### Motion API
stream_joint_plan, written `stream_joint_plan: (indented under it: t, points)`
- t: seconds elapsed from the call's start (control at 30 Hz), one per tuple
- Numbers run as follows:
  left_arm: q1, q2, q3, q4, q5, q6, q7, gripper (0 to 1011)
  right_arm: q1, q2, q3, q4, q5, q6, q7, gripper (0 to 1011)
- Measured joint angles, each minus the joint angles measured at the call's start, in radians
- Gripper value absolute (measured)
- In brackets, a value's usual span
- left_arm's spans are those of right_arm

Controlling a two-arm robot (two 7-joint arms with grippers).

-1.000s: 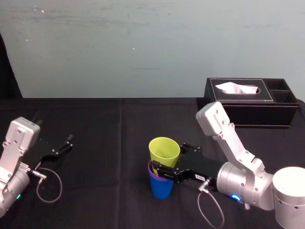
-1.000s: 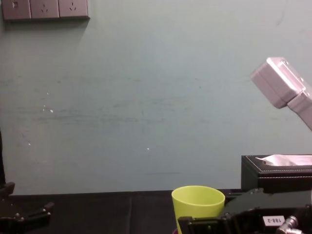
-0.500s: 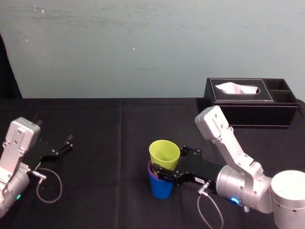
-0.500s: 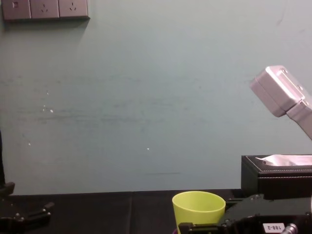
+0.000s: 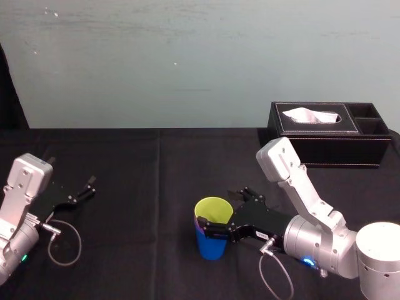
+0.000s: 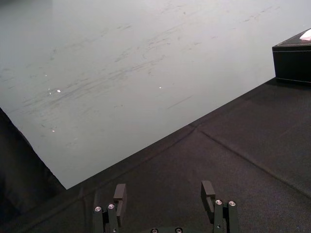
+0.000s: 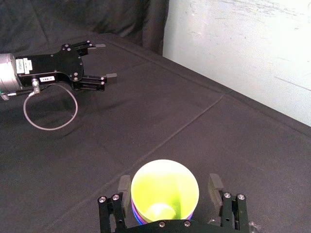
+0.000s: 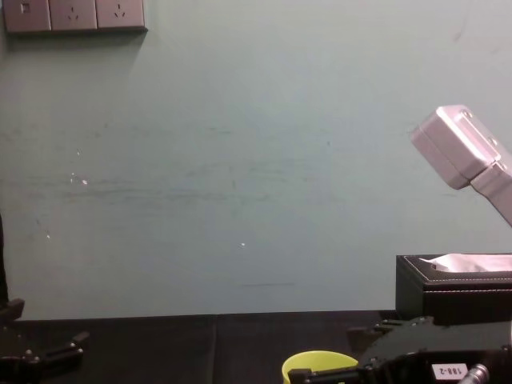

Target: Stack the three plastic cups sequentially using one hand.

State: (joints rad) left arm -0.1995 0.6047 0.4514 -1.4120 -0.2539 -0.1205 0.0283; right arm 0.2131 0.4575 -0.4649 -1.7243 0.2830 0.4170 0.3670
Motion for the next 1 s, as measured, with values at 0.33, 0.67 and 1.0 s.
stream_joint_plan:
  t: [0.33,0.67,1.0]
  points:
    - [0.000,0.000,0.000,0.000,0.000,0.000,0.000,1000,-0.023,-0.001,0.019,-0.008,-0.018,-0.093,-0.009,1004]
    - [0.000,0.000,0.000,0.000,0.000,0.000,0.000,1000,-0.094,-0.028,0.096,-0.035,-0.039,-0.249,-0.064,1004]
    - [0.000,0.000,0.000,0.000,0.000,0.000,0.000,1000,-0.153,-0.059,0.178,-0.027,-0.076,-0.233,-0.154,1004]
